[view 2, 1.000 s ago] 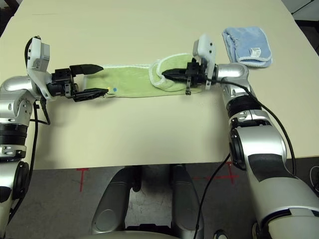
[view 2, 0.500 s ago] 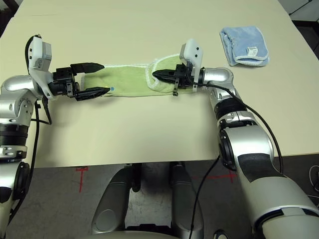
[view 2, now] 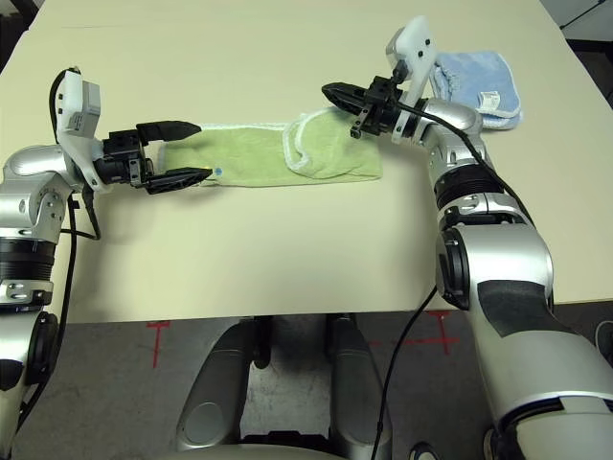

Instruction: Fold the towel and set it aside.

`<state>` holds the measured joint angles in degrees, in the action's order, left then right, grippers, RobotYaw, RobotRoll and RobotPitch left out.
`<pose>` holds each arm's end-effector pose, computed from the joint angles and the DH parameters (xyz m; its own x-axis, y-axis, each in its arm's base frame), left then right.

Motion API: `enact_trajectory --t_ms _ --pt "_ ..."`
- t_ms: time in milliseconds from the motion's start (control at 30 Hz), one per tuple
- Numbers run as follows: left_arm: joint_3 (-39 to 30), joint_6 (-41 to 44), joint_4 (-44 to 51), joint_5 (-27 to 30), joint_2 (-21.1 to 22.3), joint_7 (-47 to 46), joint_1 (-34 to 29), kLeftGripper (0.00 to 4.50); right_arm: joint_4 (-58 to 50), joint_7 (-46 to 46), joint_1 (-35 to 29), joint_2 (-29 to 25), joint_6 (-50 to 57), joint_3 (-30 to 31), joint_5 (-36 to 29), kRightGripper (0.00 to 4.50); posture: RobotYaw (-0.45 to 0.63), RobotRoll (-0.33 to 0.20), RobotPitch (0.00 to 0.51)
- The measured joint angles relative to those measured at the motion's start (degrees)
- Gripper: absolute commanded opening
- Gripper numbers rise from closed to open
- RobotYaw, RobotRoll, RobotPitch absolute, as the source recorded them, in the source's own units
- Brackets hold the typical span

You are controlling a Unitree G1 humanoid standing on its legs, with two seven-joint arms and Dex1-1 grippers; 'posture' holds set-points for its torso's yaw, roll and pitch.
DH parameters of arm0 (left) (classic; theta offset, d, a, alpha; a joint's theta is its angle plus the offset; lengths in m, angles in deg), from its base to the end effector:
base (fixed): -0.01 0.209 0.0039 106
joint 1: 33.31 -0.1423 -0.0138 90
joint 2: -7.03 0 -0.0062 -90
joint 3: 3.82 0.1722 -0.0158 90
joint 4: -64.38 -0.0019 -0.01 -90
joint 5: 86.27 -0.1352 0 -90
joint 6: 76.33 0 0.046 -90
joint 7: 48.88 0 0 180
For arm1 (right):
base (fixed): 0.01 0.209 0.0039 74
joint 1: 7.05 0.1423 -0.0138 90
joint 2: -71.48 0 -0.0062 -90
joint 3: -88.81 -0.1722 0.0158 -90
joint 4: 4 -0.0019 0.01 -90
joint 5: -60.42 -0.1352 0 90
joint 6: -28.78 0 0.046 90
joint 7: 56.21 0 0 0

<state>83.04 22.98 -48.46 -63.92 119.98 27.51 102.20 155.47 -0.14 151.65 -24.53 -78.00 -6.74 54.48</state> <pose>0.3020 0.2595 0.2347 0.3807 -0.9213 -0.0798 0.8796 0.3341 0.3387 0.3586 -0.2016 0.2134 0.6377 0.7668 0.0732 -0.7117 0.6229 -0.3248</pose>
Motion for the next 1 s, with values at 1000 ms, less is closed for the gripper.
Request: enact_trajectory --t_ms 1000 --pt "0.14 1.69 1.44 -0.05 -0.52 -1.88 -0.70 4.50 -26.86 22.83 -11.15 -12.15 10.58 -6.08 -14.24 0.04 0.04 0.000 0.311"
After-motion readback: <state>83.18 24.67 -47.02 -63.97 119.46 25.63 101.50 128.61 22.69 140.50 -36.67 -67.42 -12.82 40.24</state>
